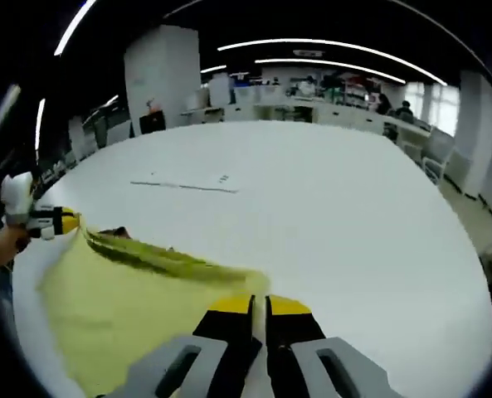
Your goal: Fold the garment on the visible template until the final outline fits inside the template.
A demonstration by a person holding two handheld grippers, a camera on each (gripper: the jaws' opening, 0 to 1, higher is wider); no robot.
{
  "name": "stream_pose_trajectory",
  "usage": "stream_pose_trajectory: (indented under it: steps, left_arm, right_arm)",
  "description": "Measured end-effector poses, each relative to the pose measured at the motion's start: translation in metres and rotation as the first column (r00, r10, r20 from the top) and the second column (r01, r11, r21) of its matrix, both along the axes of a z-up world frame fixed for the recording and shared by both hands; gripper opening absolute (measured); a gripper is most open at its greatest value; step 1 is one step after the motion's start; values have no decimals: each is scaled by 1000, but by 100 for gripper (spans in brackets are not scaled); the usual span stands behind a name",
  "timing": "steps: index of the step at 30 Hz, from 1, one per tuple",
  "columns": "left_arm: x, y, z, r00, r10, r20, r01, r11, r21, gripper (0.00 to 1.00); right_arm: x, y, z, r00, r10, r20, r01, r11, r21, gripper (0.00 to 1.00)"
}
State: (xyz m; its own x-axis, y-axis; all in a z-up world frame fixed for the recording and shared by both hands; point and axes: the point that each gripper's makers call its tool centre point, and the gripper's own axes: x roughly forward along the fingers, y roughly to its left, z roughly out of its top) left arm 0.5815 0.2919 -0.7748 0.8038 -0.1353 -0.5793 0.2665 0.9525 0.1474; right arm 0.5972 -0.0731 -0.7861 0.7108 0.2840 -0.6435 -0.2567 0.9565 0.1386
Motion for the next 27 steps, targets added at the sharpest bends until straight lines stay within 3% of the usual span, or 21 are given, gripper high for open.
stream_pose_trajectory:
  steps: [1, 5, 10, 13, 18, 27]
  left_arm:
    - [0, 0, -1, 1000, 17, -5, -17, 999, -27, 6]
    - [-3, 3, 1, 1000, 22, -2, -22, 999, -28, 10]
    - [-12, -3, 6, 1000, 26, -9, -27, 988, -150, 21]
    - [-16, -2, 9, 1000, 11, -3, -12, 989, -145, 27]
    - [-27, -6, 17, 999, -34, 4, 34, 984, -173, 40]
    - [-53, -17, 32, 991, -130, 32, 134, 974, -185, 53]
  right_arm:
    - [0, 0, -1, 1000, -16, -14, 16, 1000, 23, 3]
    - [-3, -1, -2, 1000, -1, -20, 1, 1000, 6, 9]
    - [-9, 3, 4, 999, 25, -32, -24, 999, 33, 22]
    - [-13, 9, 10, 998, 54, -35, -52, 997, 62, 30]
    - [-32, 19, 19, 989, 134, -59, -127, 986, 104, 36]
    - [-63, 28, 39, 972, 233, -35, -226, 964, 137, 48]
